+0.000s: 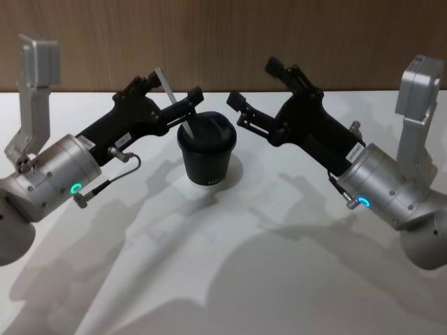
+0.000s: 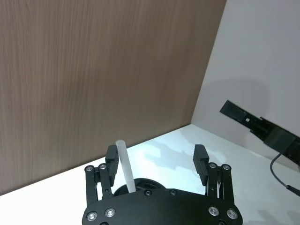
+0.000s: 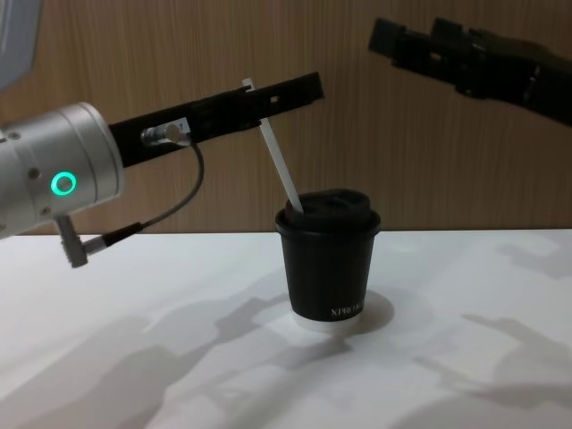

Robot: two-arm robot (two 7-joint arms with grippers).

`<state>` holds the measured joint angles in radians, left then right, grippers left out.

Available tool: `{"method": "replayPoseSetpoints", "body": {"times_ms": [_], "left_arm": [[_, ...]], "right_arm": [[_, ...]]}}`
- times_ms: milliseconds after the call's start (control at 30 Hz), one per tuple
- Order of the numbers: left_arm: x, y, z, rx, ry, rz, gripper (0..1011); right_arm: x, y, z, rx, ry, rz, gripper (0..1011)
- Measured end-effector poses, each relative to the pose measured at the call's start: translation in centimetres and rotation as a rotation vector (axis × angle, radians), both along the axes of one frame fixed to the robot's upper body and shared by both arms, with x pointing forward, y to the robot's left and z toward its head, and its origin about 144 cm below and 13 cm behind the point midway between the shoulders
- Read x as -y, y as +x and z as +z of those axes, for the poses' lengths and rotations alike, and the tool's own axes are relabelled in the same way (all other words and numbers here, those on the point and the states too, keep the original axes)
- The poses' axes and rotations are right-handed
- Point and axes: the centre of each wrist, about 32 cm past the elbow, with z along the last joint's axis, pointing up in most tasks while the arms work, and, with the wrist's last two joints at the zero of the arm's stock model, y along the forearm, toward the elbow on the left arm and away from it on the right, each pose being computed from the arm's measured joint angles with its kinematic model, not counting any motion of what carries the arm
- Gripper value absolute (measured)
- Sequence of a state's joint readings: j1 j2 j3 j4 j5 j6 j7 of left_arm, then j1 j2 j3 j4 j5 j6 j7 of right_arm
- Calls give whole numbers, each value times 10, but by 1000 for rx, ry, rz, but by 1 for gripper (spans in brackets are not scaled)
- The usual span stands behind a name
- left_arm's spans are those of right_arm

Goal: Pick up the straw with one hand, pass it to the other hand, and insert it into the cup.

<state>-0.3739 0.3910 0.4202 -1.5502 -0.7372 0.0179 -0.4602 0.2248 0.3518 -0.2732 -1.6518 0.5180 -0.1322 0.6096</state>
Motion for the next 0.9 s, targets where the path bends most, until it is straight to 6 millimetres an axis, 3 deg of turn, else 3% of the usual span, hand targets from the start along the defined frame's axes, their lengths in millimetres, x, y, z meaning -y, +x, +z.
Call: {"method": "replayPoseSetpoints", "body": {"times_ms": [400, 900], "left_arm": [[-6, -15, -6, 11, -41, 3, 1001], [-14, -34, -11, 46, -101, 152, 1002]], "right_arm": [[6, -19, -6, -45, 5, -8, 1001], [10, -28, -9, -65, 11, -8, 1001]]}}
